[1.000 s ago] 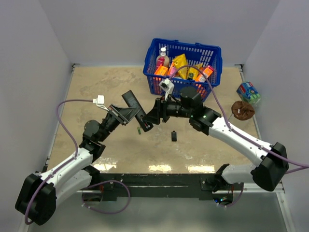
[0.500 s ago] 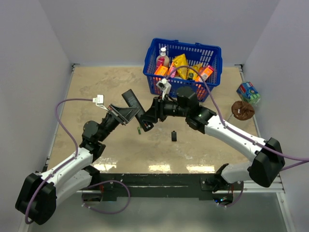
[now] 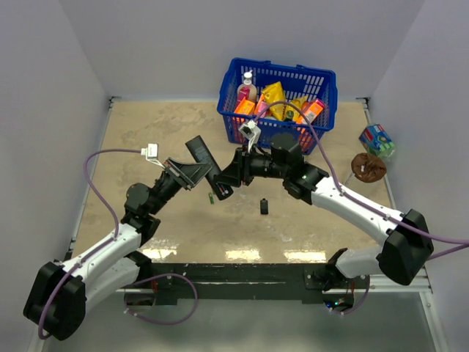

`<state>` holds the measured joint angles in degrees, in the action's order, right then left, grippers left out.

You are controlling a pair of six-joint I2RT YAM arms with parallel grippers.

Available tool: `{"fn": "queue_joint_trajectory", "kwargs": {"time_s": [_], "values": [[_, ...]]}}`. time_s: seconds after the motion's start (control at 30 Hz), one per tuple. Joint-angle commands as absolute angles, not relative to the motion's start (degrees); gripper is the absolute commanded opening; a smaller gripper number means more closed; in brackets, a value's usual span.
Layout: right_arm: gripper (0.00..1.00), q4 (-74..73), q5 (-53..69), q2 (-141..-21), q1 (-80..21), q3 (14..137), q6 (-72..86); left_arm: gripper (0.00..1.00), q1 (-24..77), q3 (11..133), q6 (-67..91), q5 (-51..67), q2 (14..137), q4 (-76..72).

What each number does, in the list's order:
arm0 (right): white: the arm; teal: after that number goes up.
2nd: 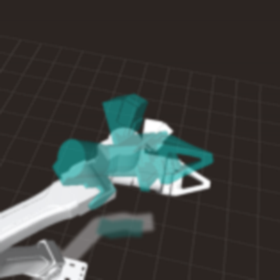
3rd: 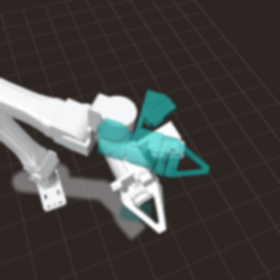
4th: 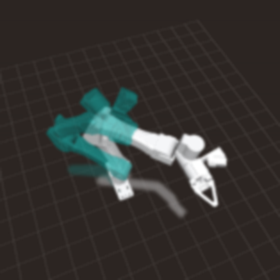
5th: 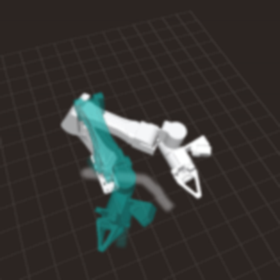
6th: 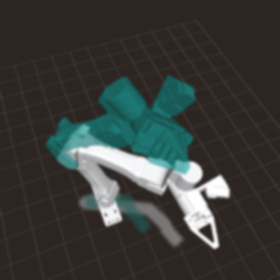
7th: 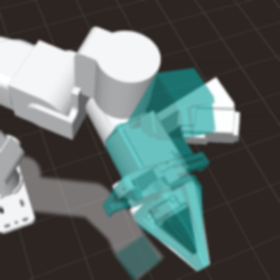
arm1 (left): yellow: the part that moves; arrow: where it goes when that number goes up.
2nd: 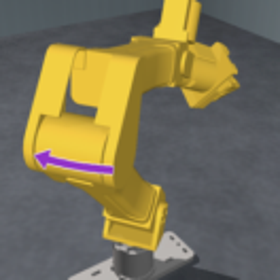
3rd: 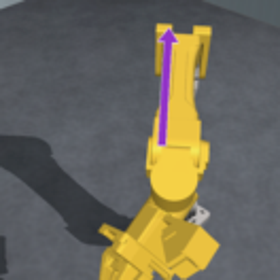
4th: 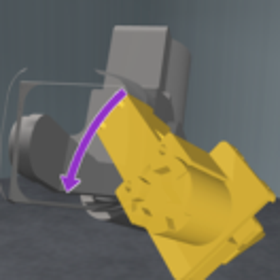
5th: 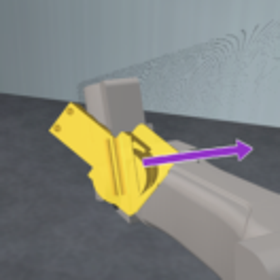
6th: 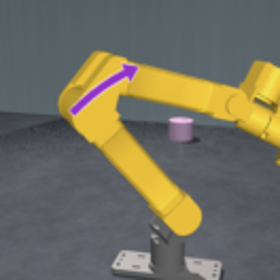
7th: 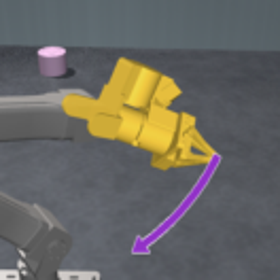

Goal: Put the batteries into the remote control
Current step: Load the battery into the remote control.

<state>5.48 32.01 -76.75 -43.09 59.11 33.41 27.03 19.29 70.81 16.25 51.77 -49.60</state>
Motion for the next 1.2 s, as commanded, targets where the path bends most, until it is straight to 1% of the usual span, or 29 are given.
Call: {"fn": "queue_joint_trajectory", "kwargs": {"time_s": [0.0, 0.27, 0.5, 0.53, 0.6, 0.63, 0.7, 0.73, 0.83, 0.87, 0.93, 0.97, 1.03, 1.1, 1.17], "values": [[0.16, 2.03, 31.11, -77.17, -44.03, 58.79, 28.31, 0.0, 27.25, 22.5, 70.84, 16.96, 51.85, -56.95], [0.2, -1.75, 31.73, -80.42, -45.88, 60.73, 25.75, 0.0, 27.16, 22.85, 70.93, 17.49, 52.3, -58.62], [0.27, -3.69, 32.96, -81.83, -46.76, 61.52, 24.7, 0.0, 27.25, 23.2, 70.66, 18.54, 53.08, -60.29], [0.34, -3.6, 33.13, -81.74, -46.76, 61.61, 24.7, 0.0, 27.25, 23.2, 70.66, 18.89, 53.52, -60.55], [0.43, -3.43, 33.4, -81.3, -46.76, 61.79, 24.96, 0.0, 27.25, 22.85, 70.49, 18.9, 53.53, -60.47], [0.49, -3.43, 33.57, -81.04, -46.76, 61.96, 24.96, 0.0, 27.25, 22.24, 70.31, 18.81, 53.53, -60.56], [0.55, -3.78, 33.31, -79.9, -46.67, 62.58, 25.22, 0.0, 27.16, 21.97, 68.56, 18.37, 52.74, -58.63], [0.6, -4.13, 32.44, -79.37, -46.67, 62.93, 25.31, 0.0, 27.16, 22.06, 67.77, 17.93, 52.21, -57.32], [0.68, -5.97, 30.94, -77.96, -46.5, 64.68, 24.96, 0.0, 27.16, 22.24, 63.99, 17.06, 50.89, -53.27], [0.73, -6.41, 30.68, -77.0, -46.41, 65.64, 24.87, 0.0, 27.07, 22.41, 62.16, 16.7, 50.63, -51.26], [0.78, -8.26, 29.8, -76.12, -46.14, 66.62, 24.09, 0.0, 26.72, 22.76, 59.78, 15.74, 49.84, -47.66], [0.83, -8.96, 28.66, -75.59, -46.06, 67.49, 23.82, 0.0, 26.54, 22.94, 58.9, 15.38, 49.66, -46.33], [0.87, -11.15, 27.08, -74.18, -45.62, 68.29, 23.12, 0.0, 26.28, 23.29, 56.79, 14.25, 48.96, -44.05], [0.89, -13.08, 23.66, -72.35, -45.09, 68.99, 22.85, 0.0, 25.93, 23.9, 53.8, 13.28, 48.43, -39.57], [0.94, -14.49, 19.19, -70.94, -44.56, 68.65, 23.03, 0.0, 25.31, 24.17, 51.43, 12.22, 47.64, -36.31]]}}
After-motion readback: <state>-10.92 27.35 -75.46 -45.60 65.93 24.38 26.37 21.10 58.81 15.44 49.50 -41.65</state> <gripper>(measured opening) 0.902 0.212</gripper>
